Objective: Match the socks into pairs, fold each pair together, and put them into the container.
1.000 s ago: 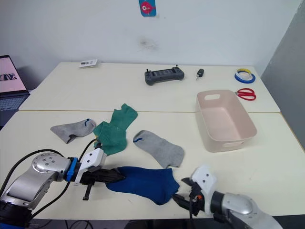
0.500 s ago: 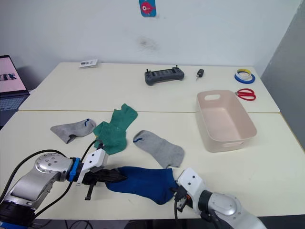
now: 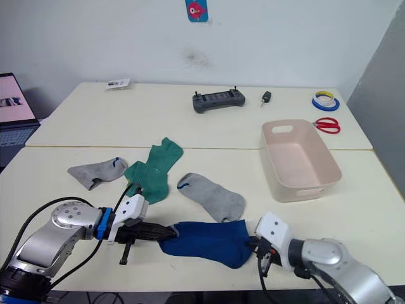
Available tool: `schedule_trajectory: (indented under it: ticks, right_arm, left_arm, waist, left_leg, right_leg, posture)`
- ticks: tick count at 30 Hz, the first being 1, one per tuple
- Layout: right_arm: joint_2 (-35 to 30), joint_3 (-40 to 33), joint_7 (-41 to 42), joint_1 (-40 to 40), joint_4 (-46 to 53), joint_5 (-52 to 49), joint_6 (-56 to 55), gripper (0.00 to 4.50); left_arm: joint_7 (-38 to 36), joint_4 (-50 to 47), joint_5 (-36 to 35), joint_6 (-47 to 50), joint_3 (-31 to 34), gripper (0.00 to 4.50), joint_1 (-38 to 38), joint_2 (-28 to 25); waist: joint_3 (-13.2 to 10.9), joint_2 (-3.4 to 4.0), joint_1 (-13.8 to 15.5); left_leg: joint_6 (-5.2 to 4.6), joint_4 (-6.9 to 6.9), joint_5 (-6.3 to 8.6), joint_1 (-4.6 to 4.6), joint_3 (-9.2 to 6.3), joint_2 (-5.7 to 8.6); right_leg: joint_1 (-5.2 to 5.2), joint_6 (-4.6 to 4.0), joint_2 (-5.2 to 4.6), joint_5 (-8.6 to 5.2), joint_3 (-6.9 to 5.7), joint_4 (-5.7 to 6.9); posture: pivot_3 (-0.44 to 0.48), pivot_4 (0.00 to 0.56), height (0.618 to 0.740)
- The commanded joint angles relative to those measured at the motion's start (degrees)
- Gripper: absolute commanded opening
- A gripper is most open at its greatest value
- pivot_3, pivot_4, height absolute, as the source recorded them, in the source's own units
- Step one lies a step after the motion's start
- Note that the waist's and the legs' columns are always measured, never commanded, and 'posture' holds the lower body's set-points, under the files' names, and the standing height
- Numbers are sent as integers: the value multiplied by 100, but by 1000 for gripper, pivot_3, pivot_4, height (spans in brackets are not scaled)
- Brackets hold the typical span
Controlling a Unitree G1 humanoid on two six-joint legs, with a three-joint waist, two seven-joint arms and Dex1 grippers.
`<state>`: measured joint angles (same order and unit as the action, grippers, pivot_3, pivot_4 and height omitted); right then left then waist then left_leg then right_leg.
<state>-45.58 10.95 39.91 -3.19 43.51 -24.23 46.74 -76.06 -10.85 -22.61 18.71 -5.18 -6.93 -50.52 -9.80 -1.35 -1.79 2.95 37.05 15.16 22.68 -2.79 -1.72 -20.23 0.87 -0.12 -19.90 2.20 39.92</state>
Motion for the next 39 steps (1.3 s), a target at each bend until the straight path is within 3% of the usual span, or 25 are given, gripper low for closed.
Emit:
schedule_trajectory:
  ticks: [1,9,15,20,30,35,39]
  right_arm:
    - [-263,-226,392,198,149,-293,80,18]
    - [-309,-119,530,731,102,-594,355,18]
    - [5,-251,411,1050,229,-1253,900,18]
    - [825,-175,-132,1538,148,-2031,1692,18]
    - [2148,586,-805,2356,-813,-1940,2125,18]
    - [2442,910,-846,2586,-1247,-1706,2001,18]
    - [2530,1089,-794,2677,-1436,-1573,1901,18]
  left_arm:
    - [97,-334,-107,100,-61,0,-37,130]
    - [301,29,700,-410,-722,0,-138,459]
    - [370,552,1089,-876,-918,0,-133,559]
    - [442,646,1054,-879,-923,0,-109,665]
    - [409,656,771,-665,-637,0,-32,609]
    - [277,518,353,-176,-216,0,-68,291]
    - [259,714,510,-247,-247,0,-87,127]
  waist:
    - [0,0,4]
    - [-1,-1,4]
    - [2,2,11]
    - [11,13,8]
    - [18,19,-4]
    - [16,21,-12]
    - [15,23,-12]
  left_leg:
    - [0,1,0,0,-2,1]
    - [0,1,0,0,-2,2]
    - [0,1,0,-1,-2,3]
    - [0,1,0,-9,-1,2]
    - [0,0,0,-10,-1,3]
    - [0,-1,0,-6,-4,-2]
    - [-1,-1,0,-4,-5,-2]
  right_leg:
    - [1,0,0,0,-2,0]
    - [1,0,0,0,-2,0]
    - [4,-1,-1,0,-1,-1]
    - [10,-1,-2,1,-1,2]
    - [7,0,-2,1,0,2]
    - [-2,-1,1,1,-2,6]
    - [-5,-1,0,1,-1,5]
  posture:
    - [0,150,740]
    - [0,150,740]
    - [0,150,740]
    - [0,150,740]
    - [0,150,740]
    - [0,150,740]
    - [0,150,740]
